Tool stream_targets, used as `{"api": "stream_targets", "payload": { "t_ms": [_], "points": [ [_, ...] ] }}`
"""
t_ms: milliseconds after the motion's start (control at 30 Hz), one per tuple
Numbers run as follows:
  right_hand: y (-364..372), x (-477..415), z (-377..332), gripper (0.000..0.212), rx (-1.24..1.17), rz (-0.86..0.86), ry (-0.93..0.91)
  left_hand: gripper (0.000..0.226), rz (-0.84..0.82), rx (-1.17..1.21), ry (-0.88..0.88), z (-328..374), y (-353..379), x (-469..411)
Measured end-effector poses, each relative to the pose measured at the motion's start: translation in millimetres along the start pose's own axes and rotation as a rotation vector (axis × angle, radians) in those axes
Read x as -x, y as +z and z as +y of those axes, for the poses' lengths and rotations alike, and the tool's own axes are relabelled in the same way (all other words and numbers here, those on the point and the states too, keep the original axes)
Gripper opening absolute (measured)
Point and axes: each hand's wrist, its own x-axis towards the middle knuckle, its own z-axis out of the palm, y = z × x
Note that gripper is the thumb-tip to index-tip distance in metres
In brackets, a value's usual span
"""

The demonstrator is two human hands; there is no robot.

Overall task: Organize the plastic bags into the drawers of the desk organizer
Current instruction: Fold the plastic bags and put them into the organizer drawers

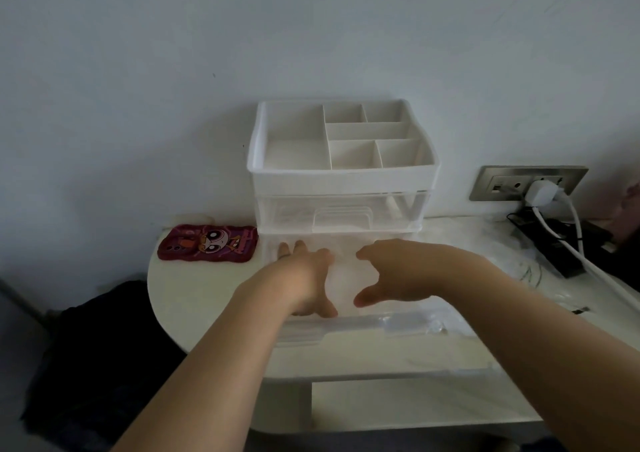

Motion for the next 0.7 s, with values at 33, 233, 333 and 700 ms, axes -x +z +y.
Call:
{"api": "stream_targets", "payload": {
  "t_ms": [33,233,333,700],
  "points": [
    [-4.4,6.7,1.9,0.06,0.005,0.011,-0.016,0.083,-0.009,-0.006,-0.001,0.9,-1.1,1.8],
    [-12.0,32.3,11.9,0.026,0.008,0.102,-0.095,0.038,0.122,-0.088,0.062,4.3,-9.1,17.1],
    [-2.5,30.7,9.6,0.028,-0.014,0.092,-0.136,0.029,0.154,-0.045,0.089,7.7,-12.5,21.2],
    [4.2,73.1,106.6,0.021,-0.297,0.329,0.179,0.029,0.336,0.297,0.32,10.0,17.2,35.8]
  ]
}}
